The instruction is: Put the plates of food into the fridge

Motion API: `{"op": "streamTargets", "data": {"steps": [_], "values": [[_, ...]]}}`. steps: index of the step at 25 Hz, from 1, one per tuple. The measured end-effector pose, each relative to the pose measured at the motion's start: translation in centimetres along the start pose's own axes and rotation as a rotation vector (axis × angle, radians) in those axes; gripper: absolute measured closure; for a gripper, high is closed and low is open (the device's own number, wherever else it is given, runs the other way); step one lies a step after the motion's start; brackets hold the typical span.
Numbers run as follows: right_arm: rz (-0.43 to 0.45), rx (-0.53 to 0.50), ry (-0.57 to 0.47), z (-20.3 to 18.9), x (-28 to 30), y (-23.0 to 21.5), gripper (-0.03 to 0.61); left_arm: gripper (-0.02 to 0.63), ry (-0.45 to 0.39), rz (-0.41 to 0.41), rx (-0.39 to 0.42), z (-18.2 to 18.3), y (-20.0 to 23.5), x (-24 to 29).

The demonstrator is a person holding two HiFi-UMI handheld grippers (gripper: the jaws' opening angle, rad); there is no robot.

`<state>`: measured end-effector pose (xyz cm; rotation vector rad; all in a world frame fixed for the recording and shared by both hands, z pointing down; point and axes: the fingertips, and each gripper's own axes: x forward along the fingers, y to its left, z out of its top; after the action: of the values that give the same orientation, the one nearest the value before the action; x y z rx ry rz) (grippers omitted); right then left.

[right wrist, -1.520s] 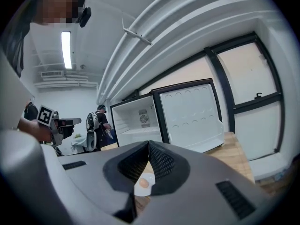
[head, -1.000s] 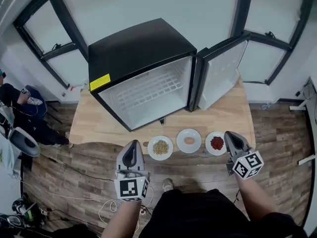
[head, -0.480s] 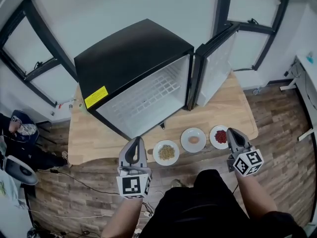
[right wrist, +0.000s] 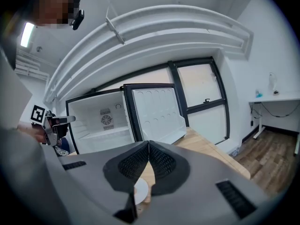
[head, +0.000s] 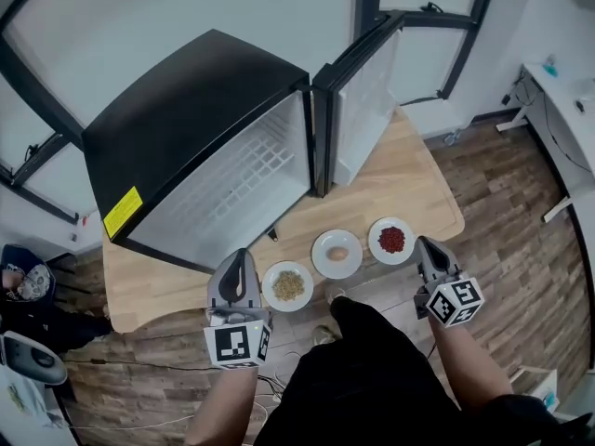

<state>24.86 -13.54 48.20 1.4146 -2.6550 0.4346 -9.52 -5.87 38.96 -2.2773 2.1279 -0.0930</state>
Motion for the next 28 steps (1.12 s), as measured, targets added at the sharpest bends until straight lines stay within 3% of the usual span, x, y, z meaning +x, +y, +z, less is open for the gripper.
{"op": "streamTargets", "data": {"steps": [8,18,22,28], "values": [[-0.068,0.107,0.045,-6.3,0.7,-4.1,0.555,0.61,0.031,-0.074,0.034,-2.2,-3.1,4.8],[-0.181,0.344,0.123,-15.1,0.7,-8.8,0.552,0.609,0.075,-0.137,0.06,-4.7,-5.9,7.6],[-0.206,0.441,0.147,-18.0,1.6,-10.1,0.441,0.609,0.107,-0.141,0.078,-5.7,-5.9,8.0],[-0.256,0.579,0.162,-21.7,2.1,-11.5,0.4,0.609,0.159,-0.146,0.096,-7.4,-5.7,7.7]]}}
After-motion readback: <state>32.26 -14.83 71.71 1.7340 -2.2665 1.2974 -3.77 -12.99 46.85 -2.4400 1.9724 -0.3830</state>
